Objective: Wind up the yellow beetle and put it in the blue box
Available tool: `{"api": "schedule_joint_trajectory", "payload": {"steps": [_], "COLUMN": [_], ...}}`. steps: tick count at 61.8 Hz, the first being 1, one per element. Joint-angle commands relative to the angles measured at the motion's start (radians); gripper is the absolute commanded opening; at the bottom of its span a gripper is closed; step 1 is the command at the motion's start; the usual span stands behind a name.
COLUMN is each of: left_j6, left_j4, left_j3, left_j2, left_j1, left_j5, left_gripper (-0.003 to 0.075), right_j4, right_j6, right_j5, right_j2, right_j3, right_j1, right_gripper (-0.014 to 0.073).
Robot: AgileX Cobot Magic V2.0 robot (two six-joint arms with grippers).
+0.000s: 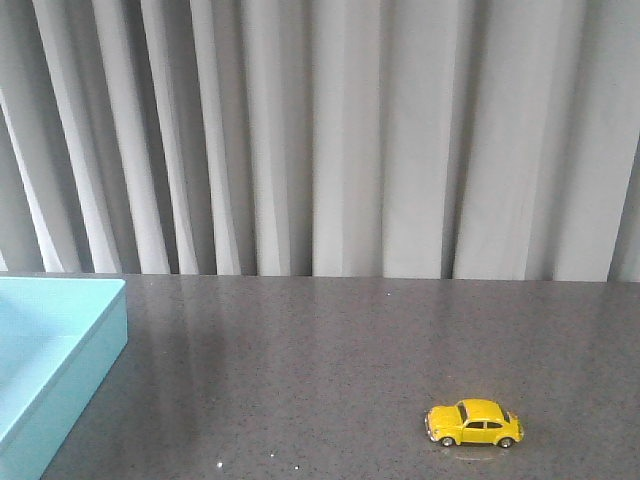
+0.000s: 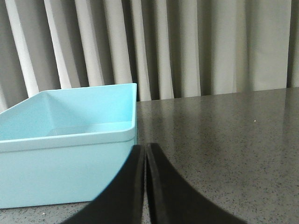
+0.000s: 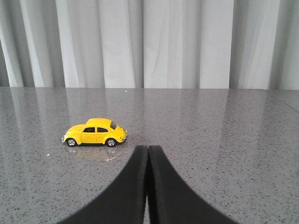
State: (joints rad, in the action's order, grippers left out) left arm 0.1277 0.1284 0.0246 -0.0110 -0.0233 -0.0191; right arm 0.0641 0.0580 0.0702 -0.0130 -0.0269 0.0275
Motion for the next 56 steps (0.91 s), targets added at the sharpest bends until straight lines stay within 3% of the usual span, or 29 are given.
{"api": "schedule_joint_trajectory", "payload": {"steps": [1, 56], "left_j6": [0.011, 0.011], "left_j4": [-0.002, -0.002], "left_j3": [-0.01, -0.01], "left_j2": [-0.016, -0.016], "left_j1": [0.0, 0.0], "left_j5": [0.074, 0.074], "left_gripper": [-0.0005, -0.0005], "right_j4": [-0.007, -0.007], "right_j6": [0.004, 0.004], "right_j5": [-0.077, -0.077], "right_j2": [-0.007, -0.007], "right_j3": [-0.004, -0.004], "right_j1": [0.006, 0.006], "right_gripper": [-0.0007, -0.0007]}}
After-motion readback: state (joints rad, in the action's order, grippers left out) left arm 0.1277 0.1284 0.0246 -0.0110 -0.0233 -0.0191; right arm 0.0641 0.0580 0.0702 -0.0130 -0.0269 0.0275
